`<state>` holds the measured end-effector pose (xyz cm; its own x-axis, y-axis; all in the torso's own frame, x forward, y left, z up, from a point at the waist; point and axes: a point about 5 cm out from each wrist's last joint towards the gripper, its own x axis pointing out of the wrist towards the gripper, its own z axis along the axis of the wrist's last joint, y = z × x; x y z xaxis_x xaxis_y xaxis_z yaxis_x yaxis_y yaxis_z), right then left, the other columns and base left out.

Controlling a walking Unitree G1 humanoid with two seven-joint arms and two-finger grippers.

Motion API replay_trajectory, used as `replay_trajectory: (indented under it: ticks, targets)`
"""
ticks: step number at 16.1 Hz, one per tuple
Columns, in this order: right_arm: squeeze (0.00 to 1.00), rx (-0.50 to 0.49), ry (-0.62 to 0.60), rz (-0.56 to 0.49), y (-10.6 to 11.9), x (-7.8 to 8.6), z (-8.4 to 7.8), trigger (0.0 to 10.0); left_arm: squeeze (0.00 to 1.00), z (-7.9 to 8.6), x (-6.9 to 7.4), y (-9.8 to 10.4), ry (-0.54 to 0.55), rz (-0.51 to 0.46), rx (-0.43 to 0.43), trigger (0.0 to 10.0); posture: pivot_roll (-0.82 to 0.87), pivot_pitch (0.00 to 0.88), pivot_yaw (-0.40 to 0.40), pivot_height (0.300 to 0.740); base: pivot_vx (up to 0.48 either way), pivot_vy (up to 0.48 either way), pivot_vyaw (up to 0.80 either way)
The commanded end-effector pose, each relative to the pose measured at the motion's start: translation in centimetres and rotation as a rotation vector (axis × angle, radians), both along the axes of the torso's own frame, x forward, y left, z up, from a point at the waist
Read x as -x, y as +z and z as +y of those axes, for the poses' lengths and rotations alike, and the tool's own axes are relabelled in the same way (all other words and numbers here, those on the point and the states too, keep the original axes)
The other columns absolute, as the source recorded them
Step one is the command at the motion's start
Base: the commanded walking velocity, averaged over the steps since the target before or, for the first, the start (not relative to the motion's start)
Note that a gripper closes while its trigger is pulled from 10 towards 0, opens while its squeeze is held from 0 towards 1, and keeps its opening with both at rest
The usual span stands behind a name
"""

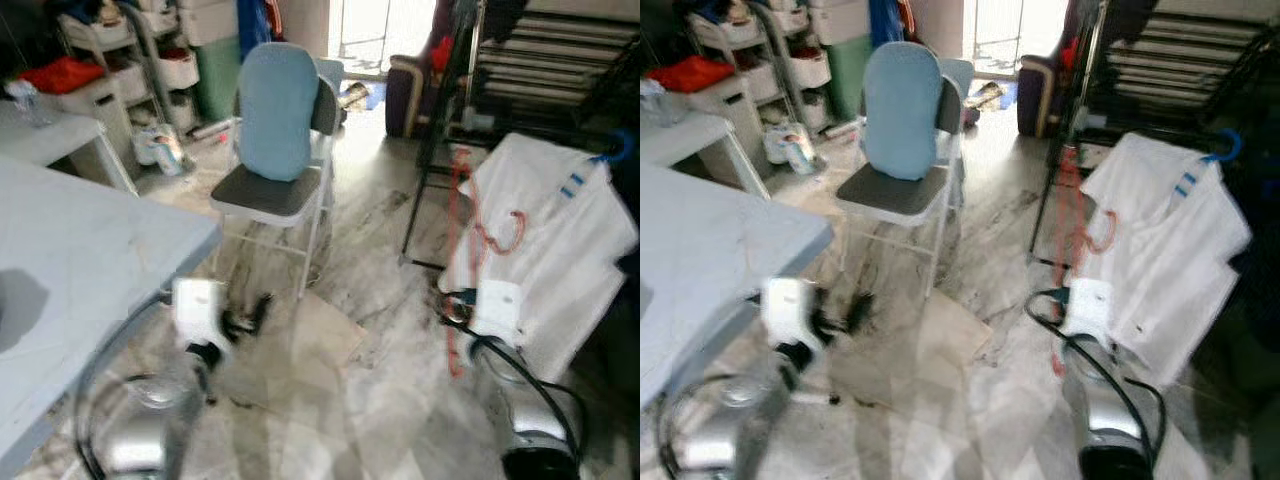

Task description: Hang hanger

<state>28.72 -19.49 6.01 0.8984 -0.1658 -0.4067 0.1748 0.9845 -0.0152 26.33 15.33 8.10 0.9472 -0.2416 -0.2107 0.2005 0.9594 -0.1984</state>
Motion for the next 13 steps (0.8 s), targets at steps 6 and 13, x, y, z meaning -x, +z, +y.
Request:
replay_trajectory:
  ticks: [6,13]
  targets:
    - [0.00,0.005,0.010,0.048,-0.3,0.7,0.1,10.0,0.00,-0.2,-0.5,1.0,-0.034,-0.032,0.028,10.0,-0.11,0.000,0.000,0.740,0.308,0.000,-0.77]
    - [0.00,-0.077,0.169,0.156,-0.9,1.6,1.8,10.0,0.00,-1.6,-0.8,1.0,-0.052,-0.015,0.037,10.0,-0.12,0.000,-0.012,0.740,0.389,0.276,-0.08]
